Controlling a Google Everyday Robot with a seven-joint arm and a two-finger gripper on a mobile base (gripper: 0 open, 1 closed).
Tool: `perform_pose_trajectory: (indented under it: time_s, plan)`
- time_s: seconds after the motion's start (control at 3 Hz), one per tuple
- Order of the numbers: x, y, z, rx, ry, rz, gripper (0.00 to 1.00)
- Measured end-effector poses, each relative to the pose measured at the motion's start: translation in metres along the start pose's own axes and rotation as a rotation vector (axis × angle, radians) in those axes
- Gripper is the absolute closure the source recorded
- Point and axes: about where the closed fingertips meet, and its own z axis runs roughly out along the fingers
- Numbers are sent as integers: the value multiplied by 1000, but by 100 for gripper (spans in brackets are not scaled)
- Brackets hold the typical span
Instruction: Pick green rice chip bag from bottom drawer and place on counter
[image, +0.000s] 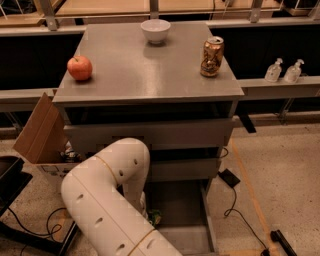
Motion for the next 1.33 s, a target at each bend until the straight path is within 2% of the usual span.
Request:
perform_pose_trajectory:
  time_s: [0.33, 0.67, 1.0, 1.33]
  plan:
    - [5, -28, -78, 70, 62, 9, 100]
    - [5, -48, -160, 147, 107, 51, 100]
    - [5, -52, -236, 262, 104, 120, 100]
    - [15, -15, -249, 243, 103, 162, 100]
